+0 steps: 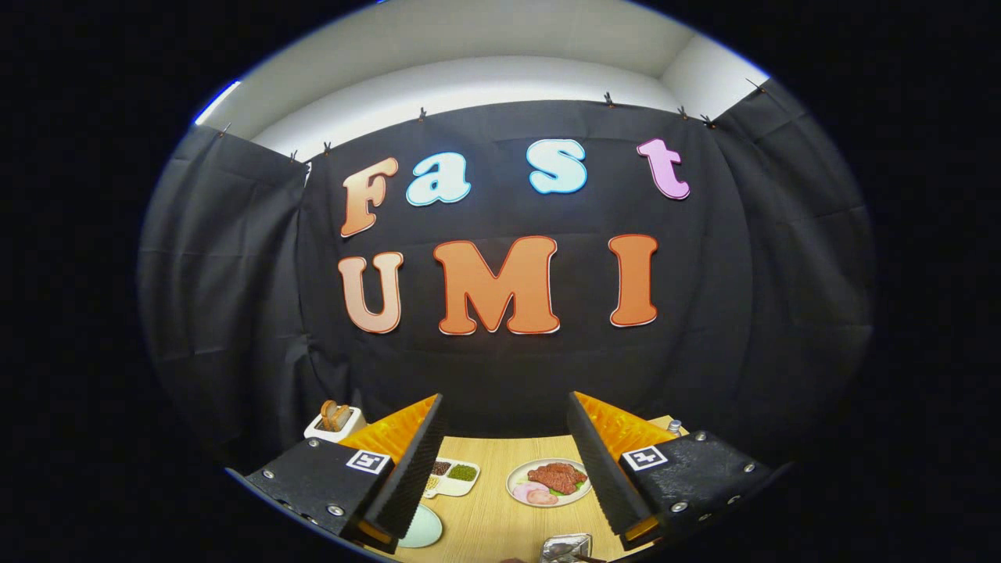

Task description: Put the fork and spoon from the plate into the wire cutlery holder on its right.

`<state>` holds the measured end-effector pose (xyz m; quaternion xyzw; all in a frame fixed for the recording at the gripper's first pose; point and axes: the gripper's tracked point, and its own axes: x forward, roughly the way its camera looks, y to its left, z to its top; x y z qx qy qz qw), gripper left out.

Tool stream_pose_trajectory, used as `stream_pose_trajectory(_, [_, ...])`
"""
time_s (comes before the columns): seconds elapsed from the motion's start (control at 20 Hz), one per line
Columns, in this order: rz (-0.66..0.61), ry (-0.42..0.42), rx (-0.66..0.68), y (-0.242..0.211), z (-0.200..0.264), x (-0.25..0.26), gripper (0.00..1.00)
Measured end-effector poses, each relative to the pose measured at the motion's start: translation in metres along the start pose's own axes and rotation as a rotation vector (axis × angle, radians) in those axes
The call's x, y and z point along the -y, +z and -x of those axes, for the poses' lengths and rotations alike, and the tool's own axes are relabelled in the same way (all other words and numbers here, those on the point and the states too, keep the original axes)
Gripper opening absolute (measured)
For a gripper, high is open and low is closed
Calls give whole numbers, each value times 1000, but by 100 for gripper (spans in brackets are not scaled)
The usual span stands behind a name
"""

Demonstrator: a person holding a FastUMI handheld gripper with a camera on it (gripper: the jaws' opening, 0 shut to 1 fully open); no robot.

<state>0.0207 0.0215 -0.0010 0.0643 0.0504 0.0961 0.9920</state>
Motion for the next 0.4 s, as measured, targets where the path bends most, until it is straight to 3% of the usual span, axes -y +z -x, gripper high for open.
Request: stream_pose_trajectory(0.4, [19,1,27,12,-5,-6,92])
